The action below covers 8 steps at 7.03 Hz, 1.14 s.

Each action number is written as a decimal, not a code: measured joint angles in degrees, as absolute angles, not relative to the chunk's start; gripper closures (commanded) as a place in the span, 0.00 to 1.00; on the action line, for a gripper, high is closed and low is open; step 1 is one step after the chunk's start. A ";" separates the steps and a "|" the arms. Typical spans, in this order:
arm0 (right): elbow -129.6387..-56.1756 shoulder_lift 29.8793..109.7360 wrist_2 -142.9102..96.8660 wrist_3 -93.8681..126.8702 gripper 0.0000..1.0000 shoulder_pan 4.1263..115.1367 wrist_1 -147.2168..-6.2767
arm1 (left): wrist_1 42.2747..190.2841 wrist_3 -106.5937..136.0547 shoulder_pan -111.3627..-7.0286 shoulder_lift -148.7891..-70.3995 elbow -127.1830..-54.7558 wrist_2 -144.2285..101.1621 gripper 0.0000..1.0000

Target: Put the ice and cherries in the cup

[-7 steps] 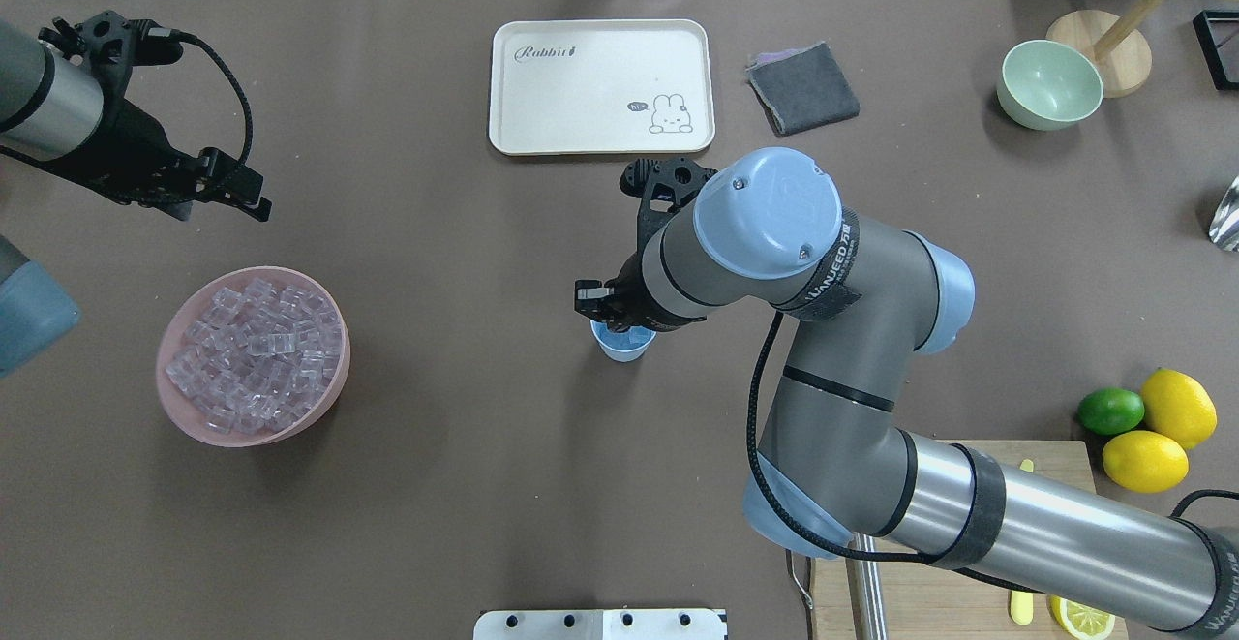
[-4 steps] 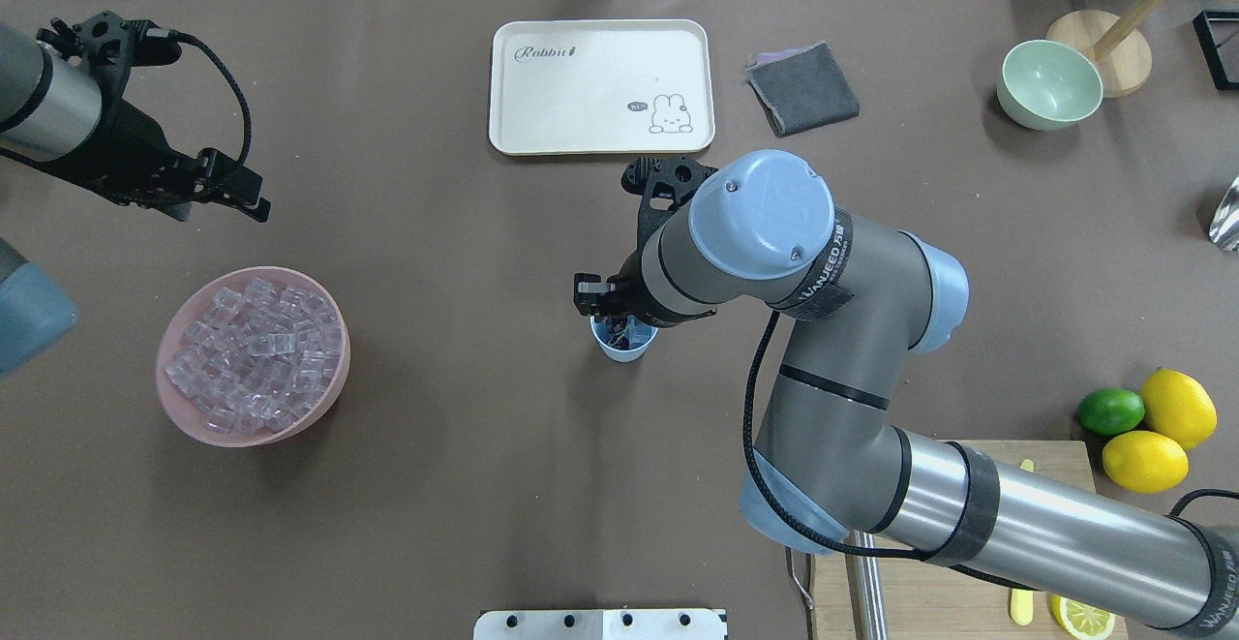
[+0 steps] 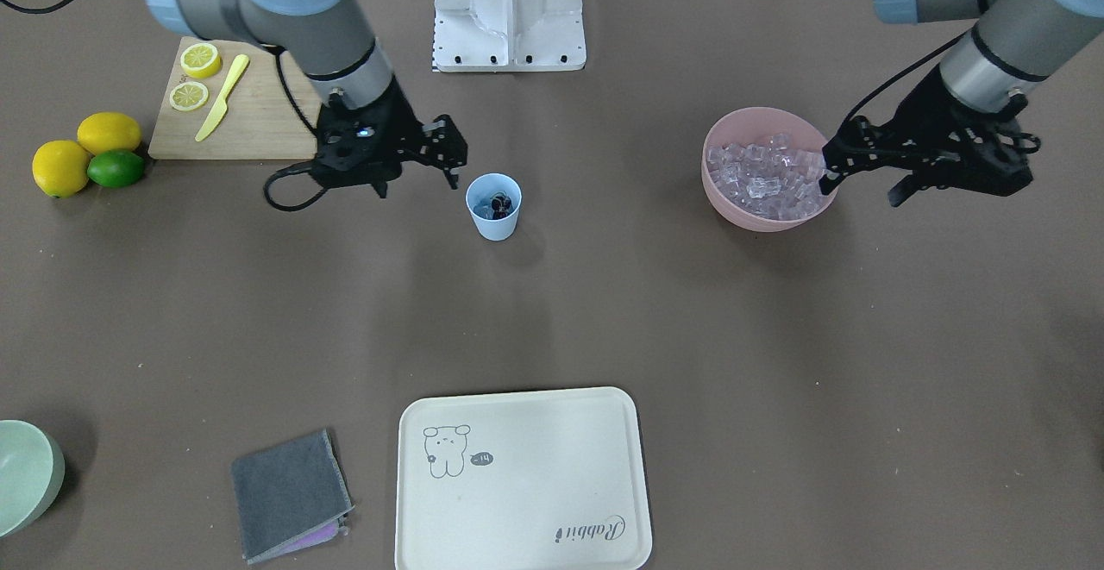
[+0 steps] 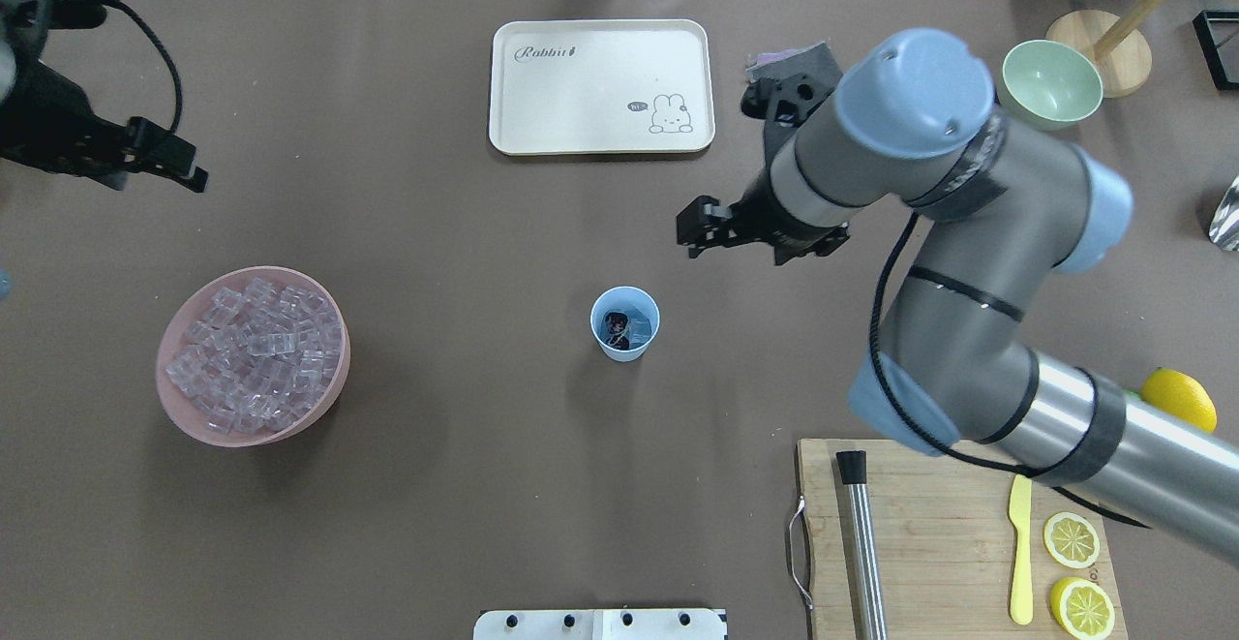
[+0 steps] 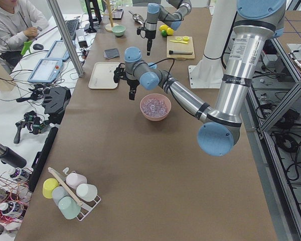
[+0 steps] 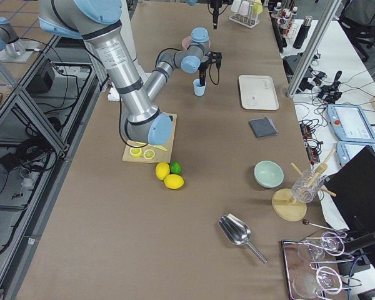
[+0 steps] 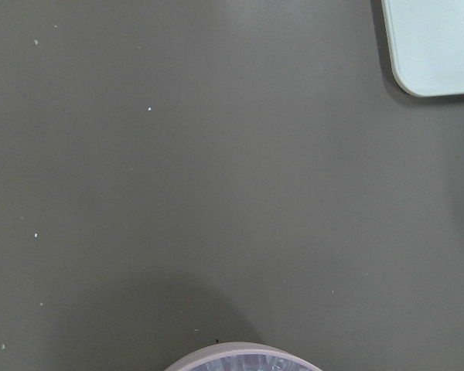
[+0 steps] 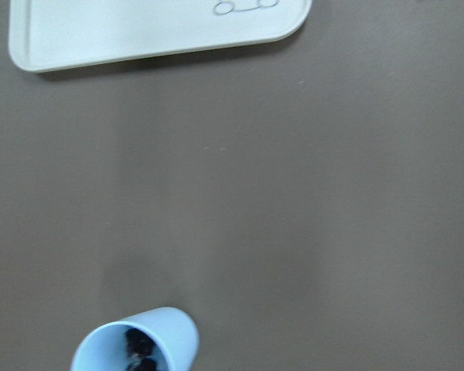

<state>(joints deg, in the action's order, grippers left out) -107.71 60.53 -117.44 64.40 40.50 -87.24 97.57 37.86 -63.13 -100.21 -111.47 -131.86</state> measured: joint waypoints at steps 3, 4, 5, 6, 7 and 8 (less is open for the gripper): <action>-110.19 73.33 -128.82 35.37 0.01 58.51 -91.23 | 81.41 0.74 -80.83 -95.84 -109.76 -133.40 0.03; -110.08 78.20 -130.93 24.42 0.01 64.82 -91.92 | 77.15 -9.41 -85.89 -95.45 -107.77 -133.44 0.03; -109.92 82.41 -132.10 13.66 0.01 71.07 -93.58 | 75.36 -15.21 -89.30 -93.35 -106.44 -133.39 0.03; -109.57 85.43 -132.76 3.68 0.01 76.59 -95.98 | 75.21 -17.69 -91.46 -89.72 -105.96 -133.40 0.03; -108.72 86.95 -133.24 -4.70 0.01 81.20 -98.83 | 75.60 -18.47 -92.68 -87.37 -105.77 -133.49 0.03; -107.37 87.55 -133.40 -11.29 0.01 85.02 -101.32 | 75.77 -18.52 -93.51 -86.28 -105.69 -133.51 0.03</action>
